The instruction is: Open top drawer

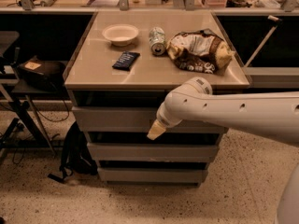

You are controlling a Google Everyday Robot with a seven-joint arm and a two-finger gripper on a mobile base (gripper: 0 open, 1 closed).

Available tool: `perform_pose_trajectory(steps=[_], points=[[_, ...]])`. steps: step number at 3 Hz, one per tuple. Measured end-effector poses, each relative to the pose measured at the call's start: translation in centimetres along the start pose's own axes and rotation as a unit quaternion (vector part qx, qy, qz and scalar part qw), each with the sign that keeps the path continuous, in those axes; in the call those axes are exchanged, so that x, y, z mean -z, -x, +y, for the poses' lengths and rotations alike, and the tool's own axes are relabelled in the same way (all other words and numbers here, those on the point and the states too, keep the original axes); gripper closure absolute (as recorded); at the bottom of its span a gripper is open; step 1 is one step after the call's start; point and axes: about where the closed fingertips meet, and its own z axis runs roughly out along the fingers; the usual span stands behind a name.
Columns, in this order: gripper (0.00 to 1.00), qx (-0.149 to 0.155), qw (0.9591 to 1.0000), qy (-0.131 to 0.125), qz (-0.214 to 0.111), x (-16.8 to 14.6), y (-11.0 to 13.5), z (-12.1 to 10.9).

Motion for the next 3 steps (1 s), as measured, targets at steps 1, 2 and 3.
perform_pose_trajectory(steps=[1, 2, 3], points=[[0.42, 0.000, 1.0000, 0.000, 0.000, 0.00, 0.00, 0.00], [0.65, 0.000, 1.0000, 0.000, 0.000, 0.01, 0.00, -0.01], [0.88, 0.000, 1.0000, 0.000, 0.000, 0.83, 0.05, -0.66]])
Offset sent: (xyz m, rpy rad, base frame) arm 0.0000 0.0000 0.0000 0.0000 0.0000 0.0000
